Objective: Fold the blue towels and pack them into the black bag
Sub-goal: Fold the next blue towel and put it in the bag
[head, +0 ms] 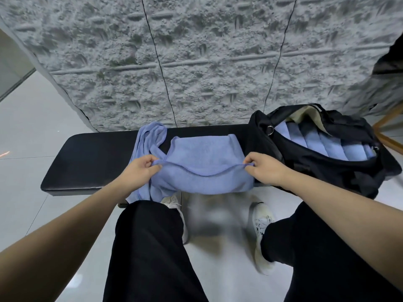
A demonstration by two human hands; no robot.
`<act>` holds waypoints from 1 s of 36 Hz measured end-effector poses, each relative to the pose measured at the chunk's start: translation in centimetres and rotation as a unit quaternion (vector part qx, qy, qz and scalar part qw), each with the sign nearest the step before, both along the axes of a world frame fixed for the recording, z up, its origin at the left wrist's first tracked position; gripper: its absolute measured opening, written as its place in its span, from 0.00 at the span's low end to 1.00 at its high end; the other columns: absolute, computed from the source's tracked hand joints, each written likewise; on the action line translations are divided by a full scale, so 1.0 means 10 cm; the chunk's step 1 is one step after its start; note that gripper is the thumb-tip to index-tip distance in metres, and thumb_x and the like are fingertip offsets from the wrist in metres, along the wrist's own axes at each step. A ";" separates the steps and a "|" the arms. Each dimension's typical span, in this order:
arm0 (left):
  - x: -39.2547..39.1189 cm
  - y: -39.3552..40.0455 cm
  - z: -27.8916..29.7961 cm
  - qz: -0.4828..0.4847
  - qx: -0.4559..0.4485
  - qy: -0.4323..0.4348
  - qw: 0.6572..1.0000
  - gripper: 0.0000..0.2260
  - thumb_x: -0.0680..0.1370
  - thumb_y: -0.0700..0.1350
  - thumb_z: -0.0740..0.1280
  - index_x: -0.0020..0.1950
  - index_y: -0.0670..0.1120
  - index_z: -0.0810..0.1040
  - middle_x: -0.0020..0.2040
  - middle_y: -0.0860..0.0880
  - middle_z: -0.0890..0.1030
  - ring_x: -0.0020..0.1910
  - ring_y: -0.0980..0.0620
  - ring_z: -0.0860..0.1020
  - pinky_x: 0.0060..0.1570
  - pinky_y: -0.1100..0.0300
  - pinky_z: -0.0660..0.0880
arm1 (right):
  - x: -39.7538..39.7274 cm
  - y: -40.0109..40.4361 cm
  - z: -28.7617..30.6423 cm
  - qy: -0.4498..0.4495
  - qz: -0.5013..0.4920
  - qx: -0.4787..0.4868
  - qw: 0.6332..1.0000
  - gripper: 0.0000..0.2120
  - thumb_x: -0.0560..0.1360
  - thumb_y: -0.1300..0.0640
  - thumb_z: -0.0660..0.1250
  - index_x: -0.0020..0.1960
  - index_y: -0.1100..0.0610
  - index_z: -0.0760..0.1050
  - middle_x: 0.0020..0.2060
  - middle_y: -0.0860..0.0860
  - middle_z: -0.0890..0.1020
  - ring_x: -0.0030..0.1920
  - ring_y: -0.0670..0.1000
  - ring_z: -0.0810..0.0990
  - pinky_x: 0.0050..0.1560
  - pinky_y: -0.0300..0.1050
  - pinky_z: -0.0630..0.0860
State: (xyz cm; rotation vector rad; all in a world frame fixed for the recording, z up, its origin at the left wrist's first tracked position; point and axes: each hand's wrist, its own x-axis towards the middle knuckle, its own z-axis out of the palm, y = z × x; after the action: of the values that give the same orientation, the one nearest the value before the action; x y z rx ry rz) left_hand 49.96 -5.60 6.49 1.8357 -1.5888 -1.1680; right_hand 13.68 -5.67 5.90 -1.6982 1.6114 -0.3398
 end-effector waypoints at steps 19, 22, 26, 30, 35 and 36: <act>-0.47 -1.17 -0.60 0.233 -0.061 0.011 0.971 0.10 0.81 0.44 0.61 0.40 0.46 0.69 0.33 0.50 0.68 0.32 0.53 0.65 0.32 0.61 0.63 | 0.26 -1.10 -0.45 -0.025 -0.192 -0.081 0.978 0.07 0.81 0.61 0.55 0.53 0.62 0.71 0.41 0.56 0.77 0.42 0.55 0.76 0.43 0.49 0.71; -0.46 -1.25 -0.71 0.219 -0.072 -0.015 0.973 0.09 0.81 0.42 0.62 0.41 0.45 0.70 0.34 0.50 0.69 0.32 0.54 0.66 0.32 0.62 0.63 | 0.25 -1.19 -0.53 0.012 -0.182 -0.076 0.980 0.07 0.80 0.61 0.56 0.53 0.62 0.71 0.42 0.57 0.78 0.43 0.57 0.77 0.43 0.49 0.72; -0.42 -1.32 -0.82 0.207 -0.080 -0.032 0.975 0.07 0.81 0.43 0.62 0.45 0.43 0.73 0.35 0.48 0.70 0.33 0.52 0.66 0.32 0.60 0.63 | 0.27 -1.28 -0.59 0.051 -0.164 -0.071 0.983 0.06 0.79 0.62 0.56 0.51 0.62 0.71 0.44 0.60 0.79 0.43 0.58 0.78 0.43 0.50 0.75; -0.40 -1.32 -0.86 0.194 -0.084 -0.049 0.976 0.10 0.81 0.43 0.62 0.39 0.48 0.69 0.33 0.49 0.71 0.32 0.51 0.68 0.31 0.60 0.63 | 0.27 -1.34 -0.59 0.074 -0.159 -0.040 0.984 0.05 0.77 0.60 0.58 0.50 0.58 0.71 0.45 0.56 0.79 0.46 0.58 0.80 0.45 0.51 0.77; -0.45 -1.30 -0.79 0.158 -0.106 -0.127 0.973 0.06 0.78 0.43 0.61 0.53 0.45 0.75 0.45 0.45 0.78 0.46 0.43 0.77 0.41 0.53 0.74 | 0.29 -1.36 -0.54 0.044 -0.168 0.023 0.985 0.15 0.77 0.55 0.60 0.63 0.55 0.67 0.49 0.55 0.79 0.32 0.55 0.80 0.34 0.45 0.79; -0.47 -1.30 -0.76 0.147 -0.121 -0.161 0.968 0.10 0.77 0.44 0.62 0.56 0.45 0.76 0.53 0.43 0.78 0.54 0.41 0.76 0.49 0.49 0.75 | 0.29 -1.37 -0.53 0.042 -0.168 0.036 0.984 0.20 0.78 0.54 0.61 0.68 0.53 0.64 0.50 0.53 0.78 0.31 0.54 0.80 0.33 0.44 0.78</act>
State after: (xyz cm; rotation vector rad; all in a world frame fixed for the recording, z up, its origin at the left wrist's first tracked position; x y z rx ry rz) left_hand 45.25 -18.57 -1.14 2.0781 -1.4752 -0.5413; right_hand 16.60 -19.34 0.62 -1.3999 1.9531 -0.3732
